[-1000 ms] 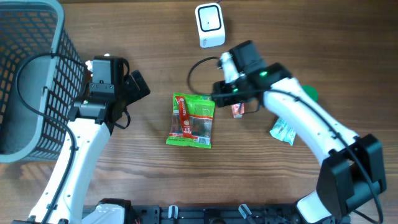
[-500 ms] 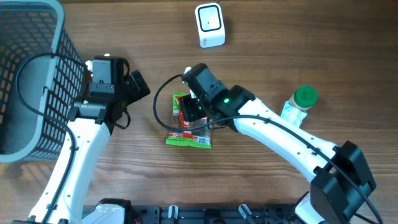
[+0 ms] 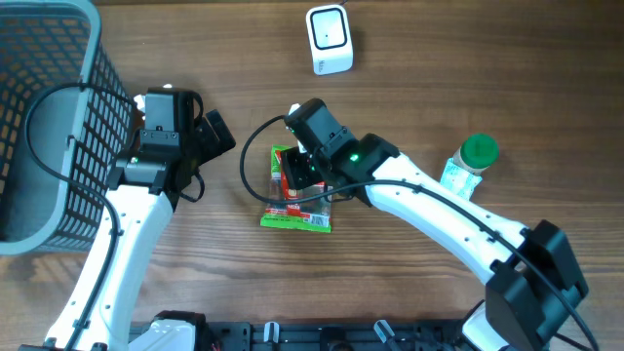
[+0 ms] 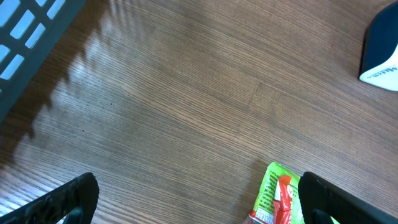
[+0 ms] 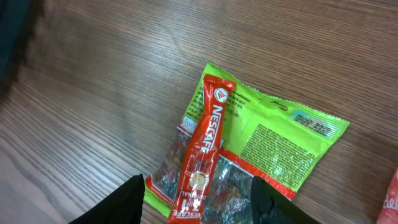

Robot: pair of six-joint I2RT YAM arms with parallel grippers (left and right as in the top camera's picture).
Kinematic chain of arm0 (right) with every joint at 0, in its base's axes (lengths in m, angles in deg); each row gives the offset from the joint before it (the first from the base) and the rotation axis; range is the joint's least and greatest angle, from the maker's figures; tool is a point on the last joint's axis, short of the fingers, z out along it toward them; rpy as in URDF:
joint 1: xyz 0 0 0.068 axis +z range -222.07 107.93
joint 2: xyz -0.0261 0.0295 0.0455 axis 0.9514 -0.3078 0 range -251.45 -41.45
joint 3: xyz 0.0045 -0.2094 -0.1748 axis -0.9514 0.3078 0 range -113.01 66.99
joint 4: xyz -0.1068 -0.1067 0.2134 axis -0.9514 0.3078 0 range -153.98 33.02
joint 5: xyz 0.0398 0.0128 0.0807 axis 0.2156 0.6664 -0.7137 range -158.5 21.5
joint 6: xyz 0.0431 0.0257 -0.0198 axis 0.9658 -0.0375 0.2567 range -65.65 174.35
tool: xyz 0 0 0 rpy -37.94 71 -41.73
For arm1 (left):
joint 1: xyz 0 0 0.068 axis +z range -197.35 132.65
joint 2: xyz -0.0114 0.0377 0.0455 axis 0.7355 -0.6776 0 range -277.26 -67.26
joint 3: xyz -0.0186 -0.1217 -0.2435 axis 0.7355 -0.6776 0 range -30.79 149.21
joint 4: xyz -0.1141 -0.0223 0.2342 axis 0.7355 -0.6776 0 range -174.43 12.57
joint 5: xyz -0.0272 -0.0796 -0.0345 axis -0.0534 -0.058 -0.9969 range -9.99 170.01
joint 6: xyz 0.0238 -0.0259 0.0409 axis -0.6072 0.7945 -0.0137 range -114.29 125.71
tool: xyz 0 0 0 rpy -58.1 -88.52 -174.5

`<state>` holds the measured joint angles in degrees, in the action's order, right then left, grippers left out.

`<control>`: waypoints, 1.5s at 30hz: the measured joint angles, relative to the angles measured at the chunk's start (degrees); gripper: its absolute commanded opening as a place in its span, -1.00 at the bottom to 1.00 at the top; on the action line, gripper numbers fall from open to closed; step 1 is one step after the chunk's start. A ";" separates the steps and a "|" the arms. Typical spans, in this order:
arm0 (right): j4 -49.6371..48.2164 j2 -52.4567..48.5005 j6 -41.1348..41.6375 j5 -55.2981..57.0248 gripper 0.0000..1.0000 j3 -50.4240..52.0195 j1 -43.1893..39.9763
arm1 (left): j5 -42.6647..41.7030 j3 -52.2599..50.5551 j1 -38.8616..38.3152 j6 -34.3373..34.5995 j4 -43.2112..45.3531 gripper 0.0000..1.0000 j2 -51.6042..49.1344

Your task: Scan the item barcode

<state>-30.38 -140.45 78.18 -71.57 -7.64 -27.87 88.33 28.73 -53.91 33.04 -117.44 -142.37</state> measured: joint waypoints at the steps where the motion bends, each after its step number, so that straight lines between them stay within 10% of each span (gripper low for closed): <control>1: -0.24 -0.74 0.00 0.13 0.10 0.00 0.00 | 0.02 0.02 0.00 0.00 0.00 1.00 0.00; 45: -10.27 -15.56 1.90 2.03 -0.28 0.00 2.21 | 0.00 0.00 0.00 0.00 0.00 1.00 0.00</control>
<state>-40.65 -156.01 80.09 -69.53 -7.64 -25.66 88.33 28.73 -53.91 33.04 -117.44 -142.37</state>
